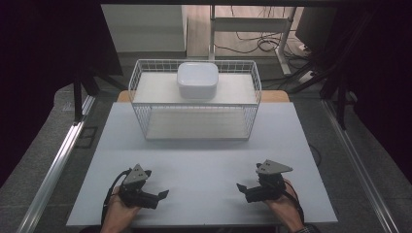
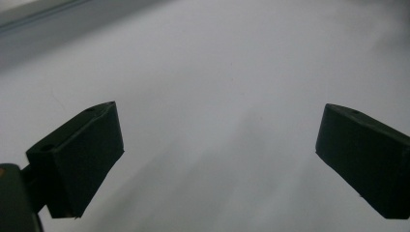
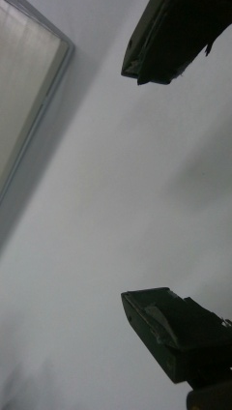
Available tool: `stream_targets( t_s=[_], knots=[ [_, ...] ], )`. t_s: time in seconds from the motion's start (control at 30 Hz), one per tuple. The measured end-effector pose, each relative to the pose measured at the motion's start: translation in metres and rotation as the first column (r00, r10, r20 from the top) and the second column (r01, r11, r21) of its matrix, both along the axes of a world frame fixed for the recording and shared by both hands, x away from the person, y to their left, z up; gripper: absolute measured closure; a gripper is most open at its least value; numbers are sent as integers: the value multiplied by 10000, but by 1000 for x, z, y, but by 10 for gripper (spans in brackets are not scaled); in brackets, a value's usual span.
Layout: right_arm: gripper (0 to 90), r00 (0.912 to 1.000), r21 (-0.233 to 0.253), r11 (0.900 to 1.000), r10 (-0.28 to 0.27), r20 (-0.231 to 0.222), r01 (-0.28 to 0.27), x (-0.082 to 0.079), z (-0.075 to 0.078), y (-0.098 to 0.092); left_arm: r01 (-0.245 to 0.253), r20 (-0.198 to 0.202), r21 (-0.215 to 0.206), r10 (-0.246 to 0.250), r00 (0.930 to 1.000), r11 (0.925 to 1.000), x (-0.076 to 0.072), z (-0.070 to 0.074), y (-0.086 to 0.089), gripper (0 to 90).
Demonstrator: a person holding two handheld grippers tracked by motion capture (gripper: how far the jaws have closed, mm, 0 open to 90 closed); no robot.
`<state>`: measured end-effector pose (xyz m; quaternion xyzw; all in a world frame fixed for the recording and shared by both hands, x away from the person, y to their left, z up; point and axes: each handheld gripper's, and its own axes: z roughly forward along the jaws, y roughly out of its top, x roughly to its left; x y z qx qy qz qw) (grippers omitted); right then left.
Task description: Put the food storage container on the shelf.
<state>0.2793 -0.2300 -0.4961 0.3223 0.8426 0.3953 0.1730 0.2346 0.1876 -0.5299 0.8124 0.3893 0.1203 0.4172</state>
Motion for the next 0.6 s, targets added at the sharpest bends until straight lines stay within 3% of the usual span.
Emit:
stream_targets(
  t_s=[0.37, 0.6],
  knots=[
    [0, 9978, -449, 9989, -125, -644, 96, -5, -15, -6, 30, -475, 488, -7, 9989, 9988, 0, -10, -4, 23],
    [0, 9965, -697, 9974, -238, -803, 182, -4, -19, -8, 17, -464, 653, 14, 9989, 9979, 1, -10, -5, 23]
  ],
)
